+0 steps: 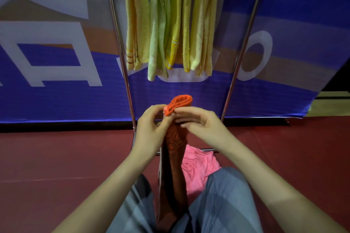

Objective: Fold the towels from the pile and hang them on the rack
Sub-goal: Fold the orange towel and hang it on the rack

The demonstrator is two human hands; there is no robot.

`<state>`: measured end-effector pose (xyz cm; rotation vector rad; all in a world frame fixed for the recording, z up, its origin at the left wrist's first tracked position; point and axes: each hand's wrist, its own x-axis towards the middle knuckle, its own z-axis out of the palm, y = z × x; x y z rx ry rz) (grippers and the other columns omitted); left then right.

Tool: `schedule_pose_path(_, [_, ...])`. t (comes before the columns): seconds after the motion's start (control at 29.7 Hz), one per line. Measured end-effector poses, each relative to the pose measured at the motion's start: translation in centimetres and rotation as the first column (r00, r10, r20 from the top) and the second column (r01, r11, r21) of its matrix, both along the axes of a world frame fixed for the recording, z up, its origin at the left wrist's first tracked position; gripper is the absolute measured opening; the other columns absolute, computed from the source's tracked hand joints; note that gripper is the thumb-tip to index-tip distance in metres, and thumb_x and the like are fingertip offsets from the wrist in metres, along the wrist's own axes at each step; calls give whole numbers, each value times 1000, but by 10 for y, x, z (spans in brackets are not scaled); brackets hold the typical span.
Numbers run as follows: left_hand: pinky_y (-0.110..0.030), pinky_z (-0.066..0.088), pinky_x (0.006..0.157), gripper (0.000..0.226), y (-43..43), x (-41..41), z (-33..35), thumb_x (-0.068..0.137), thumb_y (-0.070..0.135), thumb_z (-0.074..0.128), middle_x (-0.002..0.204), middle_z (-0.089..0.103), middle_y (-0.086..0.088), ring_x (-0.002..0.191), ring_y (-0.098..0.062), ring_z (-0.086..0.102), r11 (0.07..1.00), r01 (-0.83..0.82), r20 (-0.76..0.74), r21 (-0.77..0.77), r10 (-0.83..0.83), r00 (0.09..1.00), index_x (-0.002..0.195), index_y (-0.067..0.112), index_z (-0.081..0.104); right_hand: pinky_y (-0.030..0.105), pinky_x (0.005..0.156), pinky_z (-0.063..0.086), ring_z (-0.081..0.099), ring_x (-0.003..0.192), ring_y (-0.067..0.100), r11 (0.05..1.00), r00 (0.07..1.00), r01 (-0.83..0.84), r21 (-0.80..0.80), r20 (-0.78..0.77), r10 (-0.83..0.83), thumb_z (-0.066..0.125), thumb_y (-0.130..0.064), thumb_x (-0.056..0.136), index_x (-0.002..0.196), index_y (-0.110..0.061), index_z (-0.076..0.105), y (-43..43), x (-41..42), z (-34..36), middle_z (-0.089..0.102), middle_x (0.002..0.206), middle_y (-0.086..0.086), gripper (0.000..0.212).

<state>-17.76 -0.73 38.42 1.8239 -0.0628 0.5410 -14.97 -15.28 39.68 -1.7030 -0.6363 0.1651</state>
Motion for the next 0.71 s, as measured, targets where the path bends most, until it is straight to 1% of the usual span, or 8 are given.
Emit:
schedule_pose_path(0.07, [-7, 43, 68, 11, 3, -2, 4, 77, 25, 59, 83, 61, 12, 76, 6, 57, 999, 24, 31, 46, -25, 999, 82, 34, 56, 13, 78, 48, 58, 86, -4, 990, 986, 132, 42, 93, -135, 54, 4, 72, 97, -35, 55, -6, 3, 2, 60, 97, -3, 46])
schedule_pose_path(0.13, [-8, 41, 67, 9, 3, -4, 10, 77, 27, 57, 79, 58, 14, 74, 6, 55, 996, 49, 60, 76, -54, 997, 81, 35, 54, 15, 85, 45, 53, 97, -1, 970, 965, 234, 67, 105, -240, 65, -3, 71, 108, -35, 47, -13, 10, 0, 54, 113, 2, 52])
schedule_pose_path(0.2, [-8, 40, 66, 9, 3, -6, 17, 78, 27, 56, 77, 57, 14, 72, 6, 53, 991, 83, 83, 108, -92, 992, 80, 35, 52, 23, 98, 41, 49, 113, 7, 980, 979, 200, 2, 34, -200, 68, 0, 75, 119, -30, 41, -17, 16, -1, 48, 127, 4, 59])
schedule_pose_path(0.27, [-7, 39, 65, 7, 3, -7, 23, 79, 27, 55, 74, 56, 13, 70, 7, 53, 988, 108, 101, 110, -119, 988, 80, 33, 52, 22, 95, 44, 57, 104, 2, 994, 993, 97, -39, -56, -100, 62, 1, 80, 115, -20, 50, -20, 18, 1, 56, 117, 4, 42])
schedule_pose_path(0.4, [-10, 39, 60, 6, 10, -10, 22, 84, 21, 56, 70, 54, 7, 64, 3, 51, 991, 119, 33, 55, -121, 992, 79, 24, 53, 8, 70, 48, 59, 65, -10, 997, 993, 75, -18, -85, -76, 60, 5, 79, 97, 6, 62, -21, 18, -2, 65, 82, 0, 18])
schedule_pose_path(0.51, [-16, 43, 63, 24, 19, -11, 26, 75, 36, 58, 77, 56, 4, 67, -2, 50, 982, 182, -133, 54, -174, 976, 91, 19, 54, 7, 64, 47, 58, 61, -10, 997, 992, 82, -12, -95, -83, 63, 5, 76, 88, 3, 64, -19, 15, -5, 66, 67, -13, 12])
schedule_pose_path(0.61, [-13, 47, 70, 53, 28, -4, 46, 63, 46, 62, 93, 60, 6, 79, -2, 59, 940, 272, -308, 206, -201, 930, 111, 29, 50, 7, 65, 47, 57, 61, -10, 999, 995, 28, -28, -91, -31, 64, 4, 76, 89, 1, 66, -11, 10, -7, 66, 66, -14, 13])
schedule_pose_path(0.71, [-21, 50, 75, 56, 29, 2, 65, 61, 50, 67, 94, 63, 1, 85, -9, 62, 825, 386, -441, 413, -189, 877, 109, 23, 58, 8, 66, 47, 57, 62, -11, 999, 994, -30, -31, -106, 26, 65, 5, 76, 87, -4, 66, -5, 7, -9, 66, 57, -19, 15])
